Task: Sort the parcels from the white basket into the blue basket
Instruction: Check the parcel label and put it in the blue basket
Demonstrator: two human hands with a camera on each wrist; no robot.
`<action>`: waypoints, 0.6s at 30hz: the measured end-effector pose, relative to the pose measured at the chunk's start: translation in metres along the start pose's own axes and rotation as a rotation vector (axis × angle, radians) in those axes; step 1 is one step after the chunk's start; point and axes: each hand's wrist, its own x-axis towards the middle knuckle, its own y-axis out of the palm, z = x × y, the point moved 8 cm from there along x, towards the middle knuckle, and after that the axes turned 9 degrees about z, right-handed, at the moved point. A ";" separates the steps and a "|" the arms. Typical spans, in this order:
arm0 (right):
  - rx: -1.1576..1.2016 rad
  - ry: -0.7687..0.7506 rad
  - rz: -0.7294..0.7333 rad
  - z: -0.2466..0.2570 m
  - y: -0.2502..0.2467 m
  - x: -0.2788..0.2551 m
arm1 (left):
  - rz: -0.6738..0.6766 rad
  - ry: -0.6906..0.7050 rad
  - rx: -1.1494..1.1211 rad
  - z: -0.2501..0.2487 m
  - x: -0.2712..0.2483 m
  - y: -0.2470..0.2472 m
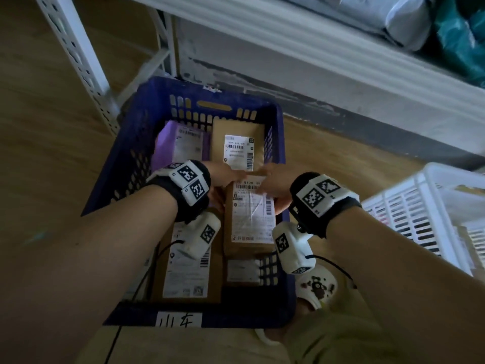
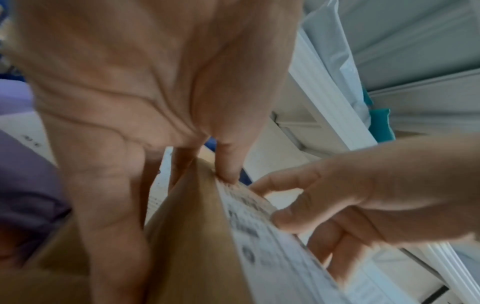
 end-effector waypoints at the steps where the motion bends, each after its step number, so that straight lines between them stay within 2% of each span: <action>1: -0.107 0.025 -0.002 0.002 0.005 0.002 | 0.007 -0.022 0.019 0.006 0.001 0.003; 3: -0.287 0.066 -0.031 0.005 0.015 0.006 | 0.020 -0.052 0.111 0.013 0.004 0.010; 5: -0.409 0.070 -0.059 0.006 0.025 0.010 | -0.014 -0.053 0.417 0.011 0.006 0.010; 7: -0.437 0.083 -0.070 0.006 0.031 0.013 | -0.108 -0.044 0.652 0.003 0.000 0.009; 9: -0.476 0.105 -0.053 0.007 0.031 0.010 | -0.110 -0.054 0.776 0.001 0.005 0.007; 13: -0.607 0.082 0.039 0.007 0.043 0.011 | -0.029 -0.096 0.908 0.014 0.018 0.007; 15: -0.615 0.057 0.066 0.006 0.047 0.015 | -0.133 -0.015 0.888 0.008 0.024 -0.003; 18: -0.527 0.003 0.061 0.010 0.036 0.018 | -0.306 0.138 0.728 -0.014 0.028 -0.027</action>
